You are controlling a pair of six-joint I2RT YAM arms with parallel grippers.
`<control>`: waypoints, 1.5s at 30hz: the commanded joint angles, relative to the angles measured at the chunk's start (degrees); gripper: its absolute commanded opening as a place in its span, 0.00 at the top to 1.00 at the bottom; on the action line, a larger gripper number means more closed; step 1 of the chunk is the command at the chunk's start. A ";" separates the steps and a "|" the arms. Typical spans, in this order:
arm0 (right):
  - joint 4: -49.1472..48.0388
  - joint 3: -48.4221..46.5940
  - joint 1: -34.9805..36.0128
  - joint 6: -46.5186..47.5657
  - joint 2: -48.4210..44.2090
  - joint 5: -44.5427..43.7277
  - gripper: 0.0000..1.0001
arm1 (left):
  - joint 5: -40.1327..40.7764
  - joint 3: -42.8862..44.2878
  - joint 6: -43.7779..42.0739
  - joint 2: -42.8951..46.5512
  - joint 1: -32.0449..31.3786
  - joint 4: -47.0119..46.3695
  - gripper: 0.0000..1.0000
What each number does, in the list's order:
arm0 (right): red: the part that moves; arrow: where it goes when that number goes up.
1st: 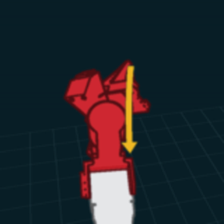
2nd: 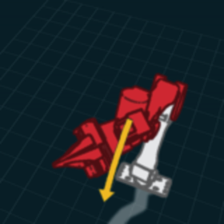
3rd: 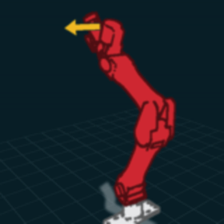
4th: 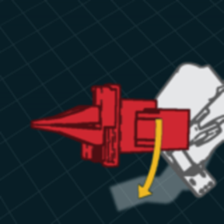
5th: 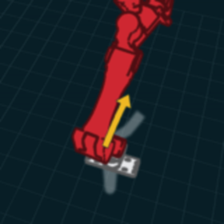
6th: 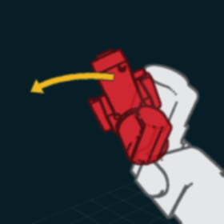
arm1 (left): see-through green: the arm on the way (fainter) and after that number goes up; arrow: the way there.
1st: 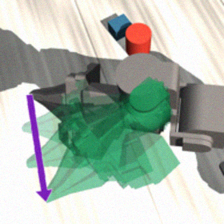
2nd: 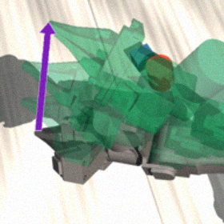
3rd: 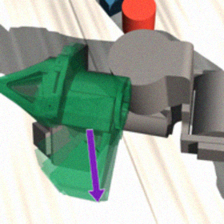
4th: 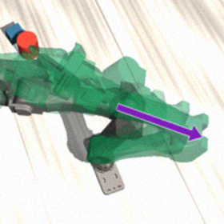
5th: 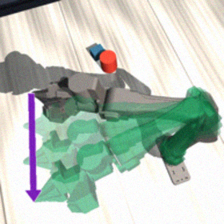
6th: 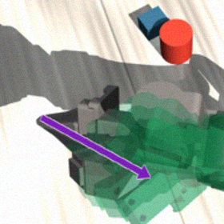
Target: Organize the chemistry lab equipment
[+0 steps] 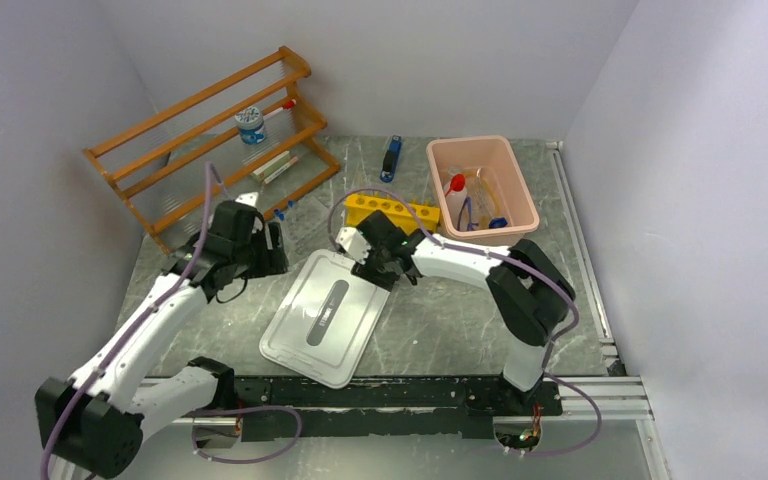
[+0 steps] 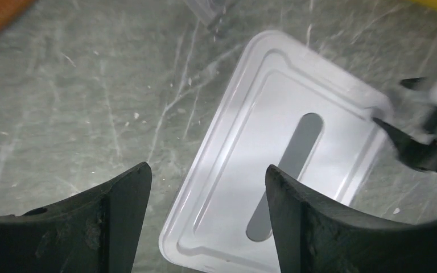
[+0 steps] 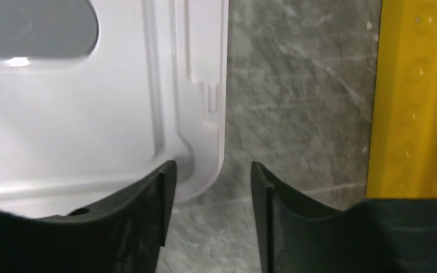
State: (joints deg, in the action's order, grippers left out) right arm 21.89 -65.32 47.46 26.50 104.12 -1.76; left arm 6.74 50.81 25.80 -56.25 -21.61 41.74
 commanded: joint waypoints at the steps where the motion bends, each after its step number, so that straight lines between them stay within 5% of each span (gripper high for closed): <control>1: 0.56 3.68 -2.42 -7.42 -6.58 1.26 0.41 | -5.74 -5.36 1.71 -6.28 -0.27 -9.56 0.22; 15: -16.37 21.46 -2.95 -50.62 -30.96 9.66 0.37 | -10.83 -14.08 -0.37 -18.99 -0.98 -23.37 0.48; 28: -9.82 23.98 -2.98 -64.62 -31.71 2.56 0.39 | -2.20 -12.37 -0.04 -26.19 -8.70 -21.04 0.76; 33: -7.90 25.19 -3.03 -69.74 -31.14 0.54 0.41 | -2.27 -12.58 0.43 -26.10 -10.56 -20.63 0.95; 45: -4.55 28.23 -5.34 -74.62 -32.24 -0.61 0.41 | -14.77 -10.58 1.53 -21.98 -10.83 -21.14 0.95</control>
State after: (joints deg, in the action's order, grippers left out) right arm 16.21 -39.05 43.48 -45.28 74.24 -1.02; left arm -2.76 38.83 25.96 -80.60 -31.88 20.08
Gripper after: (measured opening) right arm 0.593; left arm 0.293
